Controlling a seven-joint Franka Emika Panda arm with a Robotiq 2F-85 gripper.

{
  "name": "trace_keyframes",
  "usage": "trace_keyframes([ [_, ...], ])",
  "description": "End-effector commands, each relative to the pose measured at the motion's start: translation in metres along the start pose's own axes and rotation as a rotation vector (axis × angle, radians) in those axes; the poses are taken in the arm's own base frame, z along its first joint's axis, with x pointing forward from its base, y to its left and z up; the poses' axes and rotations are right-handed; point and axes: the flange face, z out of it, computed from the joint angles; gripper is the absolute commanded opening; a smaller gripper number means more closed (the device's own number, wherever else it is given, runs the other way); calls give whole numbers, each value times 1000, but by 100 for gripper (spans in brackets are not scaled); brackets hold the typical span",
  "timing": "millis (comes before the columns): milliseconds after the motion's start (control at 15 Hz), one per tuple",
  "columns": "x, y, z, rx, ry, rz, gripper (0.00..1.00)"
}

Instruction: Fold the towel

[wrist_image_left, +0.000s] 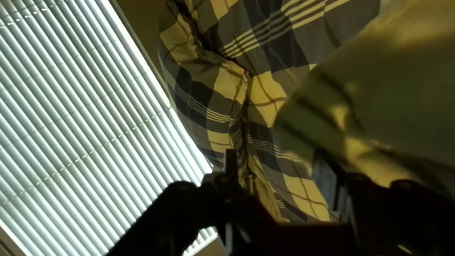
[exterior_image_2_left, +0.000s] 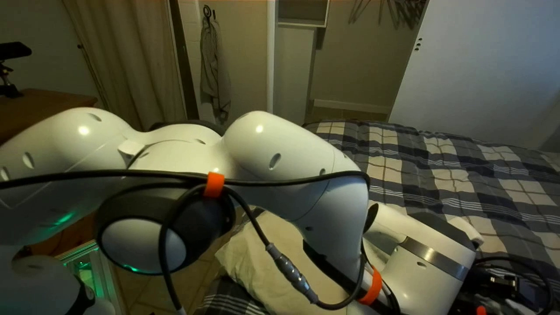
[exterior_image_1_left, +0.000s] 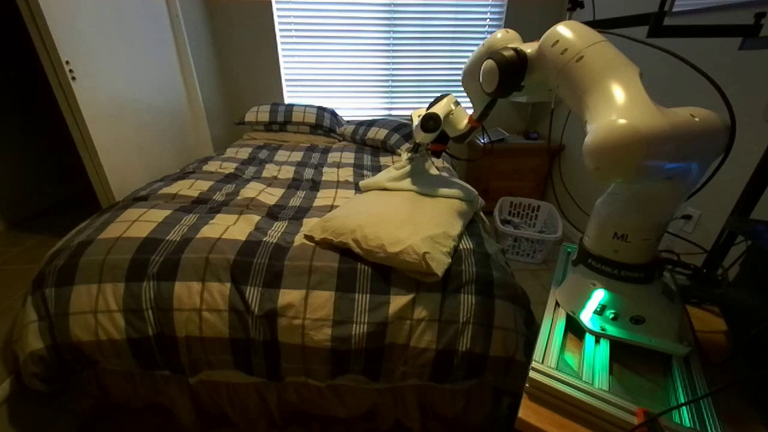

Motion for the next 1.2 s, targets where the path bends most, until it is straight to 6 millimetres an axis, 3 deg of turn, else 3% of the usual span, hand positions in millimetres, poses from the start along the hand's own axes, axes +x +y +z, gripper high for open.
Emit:
trace_keyframes([
  [0, 4, 4, 7, 18, 24, 24, 87],
  [67, 5, 4, 7, 19, 27, 27, 95],
  [200, 5, 7, 5, 17, 10, 36, 100],
  [533, -5, 26, -14, 12, -159, 71, 100],
  [1133, -33, 72, -57, 212, -496, -11, 100],
])
